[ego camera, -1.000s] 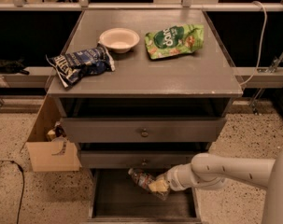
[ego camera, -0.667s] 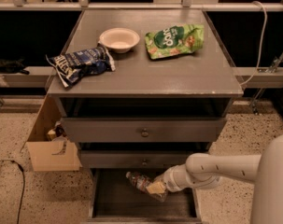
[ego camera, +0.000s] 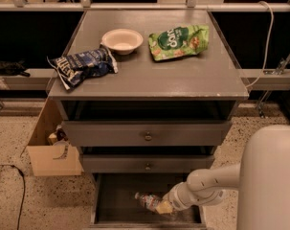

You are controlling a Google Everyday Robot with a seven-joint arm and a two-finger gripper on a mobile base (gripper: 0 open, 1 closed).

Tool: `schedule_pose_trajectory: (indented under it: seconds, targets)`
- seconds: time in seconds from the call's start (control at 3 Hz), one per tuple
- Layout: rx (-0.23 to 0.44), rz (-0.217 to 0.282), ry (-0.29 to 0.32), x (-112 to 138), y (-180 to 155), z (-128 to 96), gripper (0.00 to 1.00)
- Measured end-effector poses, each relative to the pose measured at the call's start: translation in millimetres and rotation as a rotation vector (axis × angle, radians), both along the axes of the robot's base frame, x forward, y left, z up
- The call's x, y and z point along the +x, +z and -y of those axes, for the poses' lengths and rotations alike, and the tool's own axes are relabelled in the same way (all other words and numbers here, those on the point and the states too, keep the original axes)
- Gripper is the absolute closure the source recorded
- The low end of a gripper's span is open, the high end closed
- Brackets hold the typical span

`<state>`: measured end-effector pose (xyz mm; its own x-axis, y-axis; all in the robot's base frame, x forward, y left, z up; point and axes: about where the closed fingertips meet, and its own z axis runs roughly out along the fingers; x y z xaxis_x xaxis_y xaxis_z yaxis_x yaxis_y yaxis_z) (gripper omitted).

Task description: Place water bottle into bottom drawer

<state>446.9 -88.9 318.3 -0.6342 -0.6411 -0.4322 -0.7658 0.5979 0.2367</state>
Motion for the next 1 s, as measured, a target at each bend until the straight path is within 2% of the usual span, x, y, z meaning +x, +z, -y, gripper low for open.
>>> schedule_pose_trajectory:
  seconds: [0.67, 1.0]
  targets:
    - [0.027, -0.007, -0.002, 0.1, -11.3, 0.6, 1.0]
    - [0.083, 0.012, 0.021, 8.9, -19.6, 1.8, 1.0]
